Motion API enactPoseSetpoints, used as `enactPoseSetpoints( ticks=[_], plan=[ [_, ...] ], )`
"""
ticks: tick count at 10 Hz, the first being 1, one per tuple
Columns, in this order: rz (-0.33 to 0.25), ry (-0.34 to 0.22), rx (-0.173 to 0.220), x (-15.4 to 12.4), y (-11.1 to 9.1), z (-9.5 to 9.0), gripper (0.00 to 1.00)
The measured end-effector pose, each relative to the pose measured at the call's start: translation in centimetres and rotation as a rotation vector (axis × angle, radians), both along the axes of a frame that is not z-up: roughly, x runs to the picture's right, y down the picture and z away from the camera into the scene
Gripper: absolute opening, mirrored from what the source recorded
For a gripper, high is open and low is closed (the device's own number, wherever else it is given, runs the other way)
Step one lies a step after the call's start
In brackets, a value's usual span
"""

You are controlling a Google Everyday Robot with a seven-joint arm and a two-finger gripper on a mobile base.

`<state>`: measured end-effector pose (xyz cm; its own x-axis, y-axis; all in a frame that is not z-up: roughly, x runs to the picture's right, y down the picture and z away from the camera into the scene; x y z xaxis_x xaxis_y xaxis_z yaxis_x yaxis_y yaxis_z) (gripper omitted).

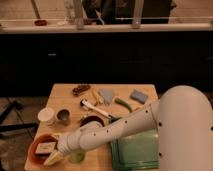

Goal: Place eraser in paper cup

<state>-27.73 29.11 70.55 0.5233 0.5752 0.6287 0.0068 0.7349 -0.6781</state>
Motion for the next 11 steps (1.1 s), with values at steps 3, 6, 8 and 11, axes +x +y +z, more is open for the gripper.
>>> enactPoseSetpoints(
  ticks=[3,6,8,11],
  plan=[
    [0.0,0.0,-0.005,0.14,0.39,0.52,0.58],
    [-0.007,-0.001,-0.011,0.21,0.56,0.76,0.27],
    [-0.013,-0.003,-0.01,0.24,0.62,0.71,0.09],
    [-0.013,-0.019,0.011,0.28,-0.06,-0.15,0.0]
  ],
)
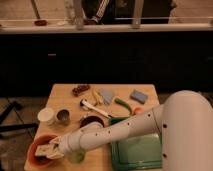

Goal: Place eraser in paper cup

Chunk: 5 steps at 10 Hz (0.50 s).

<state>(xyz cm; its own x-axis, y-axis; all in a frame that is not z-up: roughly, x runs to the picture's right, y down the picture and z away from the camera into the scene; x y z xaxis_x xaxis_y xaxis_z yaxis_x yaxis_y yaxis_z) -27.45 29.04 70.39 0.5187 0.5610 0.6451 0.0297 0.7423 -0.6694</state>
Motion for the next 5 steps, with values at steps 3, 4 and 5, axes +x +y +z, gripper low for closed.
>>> enactPoseSetpoints(
  ticks=[3,4,5],
  plan=[
    [0.019,-0.04,0.03,-0.2,-2.0,-1.5,0.0],
    [0.021,-0.052,0.038,-0.4,-2.4,-1.9,0.0],
    [0.024,-0.067,0.045,-0.7,-2.9,-2.2,0.0]
  ],
)
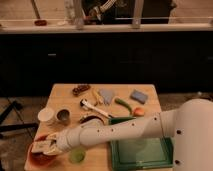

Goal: Place eraser in paper cup

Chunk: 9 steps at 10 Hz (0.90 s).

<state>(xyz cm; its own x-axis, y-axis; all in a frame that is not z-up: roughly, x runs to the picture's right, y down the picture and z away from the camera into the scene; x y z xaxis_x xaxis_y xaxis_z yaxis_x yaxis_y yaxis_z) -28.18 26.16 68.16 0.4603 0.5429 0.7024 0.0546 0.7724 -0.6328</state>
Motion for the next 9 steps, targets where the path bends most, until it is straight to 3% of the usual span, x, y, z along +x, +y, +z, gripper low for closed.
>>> enactPoseSetpoints(
  ticks=[4,9],
  plan=[
    [0.019,-0.093,0.011,-1.3,-2.0,-1.6,0.0],
    [-0.006,-0.133,0.044,-3.0,-4.9,-2.9,0.0]
  ],
)
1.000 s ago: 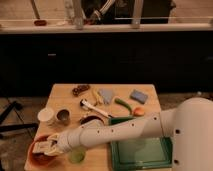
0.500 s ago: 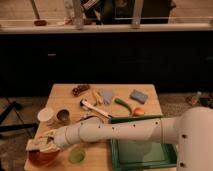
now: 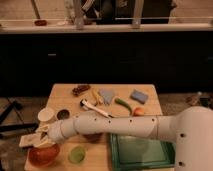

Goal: Place eraser in paper cup

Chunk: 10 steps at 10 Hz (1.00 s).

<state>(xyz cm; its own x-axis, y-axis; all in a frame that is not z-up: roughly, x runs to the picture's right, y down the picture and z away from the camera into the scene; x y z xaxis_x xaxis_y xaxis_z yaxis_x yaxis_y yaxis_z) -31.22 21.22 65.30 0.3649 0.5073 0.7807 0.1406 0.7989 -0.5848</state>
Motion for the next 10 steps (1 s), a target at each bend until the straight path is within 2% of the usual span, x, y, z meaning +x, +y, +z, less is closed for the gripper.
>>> enactPoseSetpoints(
  ticks=[3,8,10],
  plan=[
    [-0.012,-0.012,-0.003,-0.56,-1.46,0.54,0.0],
    [-0.007,-0.015,-0.001,-0.68,-1.32,0.54,0.0],
    [0.014,-0.014,0.016,-0.78,-1.75,1.15,0.0]
  ],
)
